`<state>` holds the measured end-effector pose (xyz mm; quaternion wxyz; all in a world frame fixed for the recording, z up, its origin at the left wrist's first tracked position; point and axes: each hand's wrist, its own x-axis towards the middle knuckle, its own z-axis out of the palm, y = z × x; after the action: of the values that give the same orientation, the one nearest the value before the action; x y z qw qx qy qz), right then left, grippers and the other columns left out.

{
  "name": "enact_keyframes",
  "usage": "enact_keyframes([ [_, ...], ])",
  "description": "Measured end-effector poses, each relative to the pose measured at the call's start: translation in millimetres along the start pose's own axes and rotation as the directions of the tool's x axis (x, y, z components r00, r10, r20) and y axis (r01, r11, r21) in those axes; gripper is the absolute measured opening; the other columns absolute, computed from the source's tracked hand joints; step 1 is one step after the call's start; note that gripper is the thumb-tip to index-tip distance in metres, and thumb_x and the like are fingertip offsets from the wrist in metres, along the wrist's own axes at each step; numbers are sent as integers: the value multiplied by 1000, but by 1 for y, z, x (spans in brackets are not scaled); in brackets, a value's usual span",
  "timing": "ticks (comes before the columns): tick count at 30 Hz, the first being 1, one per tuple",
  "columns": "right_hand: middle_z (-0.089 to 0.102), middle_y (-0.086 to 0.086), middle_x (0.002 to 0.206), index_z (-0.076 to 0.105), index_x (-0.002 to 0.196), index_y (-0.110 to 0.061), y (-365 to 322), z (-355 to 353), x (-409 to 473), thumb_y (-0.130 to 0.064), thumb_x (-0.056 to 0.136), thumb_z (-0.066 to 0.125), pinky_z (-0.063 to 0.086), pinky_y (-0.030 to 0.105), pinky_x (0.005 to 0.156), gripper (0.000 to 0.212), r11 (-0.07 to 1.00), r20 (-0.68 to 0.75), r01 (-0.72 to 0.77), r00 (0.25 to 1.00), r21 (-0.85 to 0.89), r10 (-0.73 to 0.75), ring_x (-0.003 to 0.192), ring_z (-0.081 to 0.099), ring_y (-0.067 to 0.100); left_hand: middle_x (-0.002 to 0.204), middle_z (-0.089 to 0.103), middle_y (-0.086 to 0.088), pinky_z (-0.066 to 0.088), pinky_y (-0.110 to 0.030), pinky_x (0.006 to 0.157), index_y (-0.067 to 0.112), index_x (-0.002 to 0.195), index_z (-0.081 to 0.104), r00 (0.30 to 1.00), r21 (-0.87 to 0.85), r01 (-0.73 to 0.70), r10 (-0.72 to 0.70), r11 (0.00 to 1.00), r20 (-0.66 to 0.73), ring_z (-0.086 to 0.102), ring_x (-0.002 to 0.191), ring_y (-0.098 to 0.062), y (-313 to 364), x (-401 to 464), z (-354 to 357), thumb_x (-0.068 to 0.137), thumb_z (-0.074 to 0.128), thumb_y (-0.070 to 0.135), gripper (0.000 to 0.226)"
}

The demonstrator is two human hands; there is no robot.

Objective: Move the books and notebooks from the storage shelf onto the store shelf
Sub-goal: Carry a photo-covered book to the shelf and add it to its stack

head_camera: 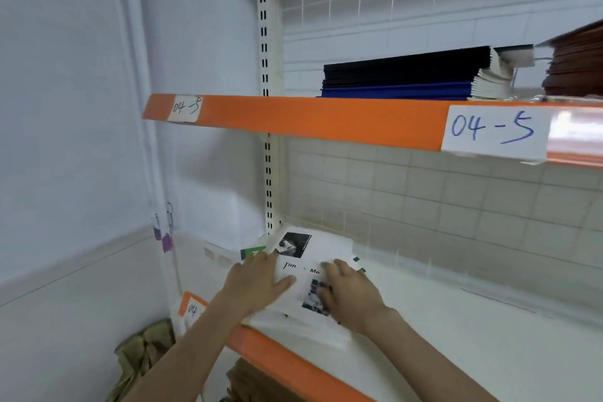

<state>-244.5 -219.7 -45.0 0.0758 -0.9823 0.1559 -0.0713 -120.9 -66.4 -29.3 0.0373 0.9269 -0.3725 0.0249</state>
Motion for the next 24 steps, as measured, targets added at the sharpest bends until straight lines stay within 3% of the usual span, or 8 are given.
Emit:
enact_keyframes([
  [2, 42, 5, 134, 36, 136, -17, -9, 12, 3, -51, 89, 11, 33, 30, 100, 63, 999, -8, -48, 999, 21, 48, 123, 45, 25, 140, 40, -9, 39, -41, 101, 16, 134, 40, 1000, 19, 11, -11, 1000, 20, 33, 130, -27, -4, 11, 4, 87, 32, 70, 72],
  [5, 42, 6, 131, 40, 130, -14, -20, 21, 9, -31, 101, 28, 36, 28, 97, 36, 989, -62, -116, 991, 96, 122, 124, 41, 23, 136, 43, -13, 40, -41, 98, 12, 130, 43, 999, 41, 33, -34, 999, 17, 35, 127, -29, -8, 22, 11, 81, 32, 78, 83],
  [8, 43, 8, 128, 40, 125, -9, -30, 23, 13, -23, 100, 30, 36, 28, 94, 30, 979, -80, -172, 980, 106, 181, 124, 39, 24, 135, 42, -15, 40, -38, 96, 7, 130, 42, 996, -11, 86, -86, 996, 13, 36, 126, -31, -11, 27, 12, 79, 33, 79, 89],
  [11, 40, 11, 130, 36, 127, -7, -42, 24, 14, -16, 96, 35, 35, 29, 92, 32, 971, -61, -226, 971, 82, 231, 124, 39, 26, 136, 39, -15, 44, -36, 91, 3, 131, 40, 982, -96, 190, -187, 977, 37, 37, 124, -30, -13, 28, 12, 77, 35, 81, 94],
  [16, 38, 13, 132, 34, 129, -5, -50, 25, 14, -12, 94, 36, 34, 30, 87, 36, 963, -59, -266, 962, 37, 268, 121, 40, 27, 136, 29, -17, 45, -38, 90, 1, 132, 37, 979, -211, 205, -198, 956, 55, 37, 124, -30, -14, 29, 16, 75, 44, 79, 97],
  [20, 39, 13, 131, 34, 130, -5, -53, 26, 17, -9, 92, 36, 36, 32, 87, 38, 955, -71, -297, 952, 7, 297, 122, 40, 28, 132, 32, -17, 46, -36, 88, -1, 131, 36, 979, -219, 203, -198, 954, 44, 42, 121, -29, -13, 31, 15, 74, 49, 77, 98],
  [24, 41, 13, 129, 34, 129, -5, -55, 27, 18, -9, 92, 36, 40, 33, 85, 37, 947, -77, -322, 944, -2, 321, 123, 40, 27, 126, 33, -14, 45, -32, 74, -2, 130, 34, 977, -179, 214, -215, 960, 12, 45, 113, -24, -8, 32, 9, 72, 55, 75, 98],
])
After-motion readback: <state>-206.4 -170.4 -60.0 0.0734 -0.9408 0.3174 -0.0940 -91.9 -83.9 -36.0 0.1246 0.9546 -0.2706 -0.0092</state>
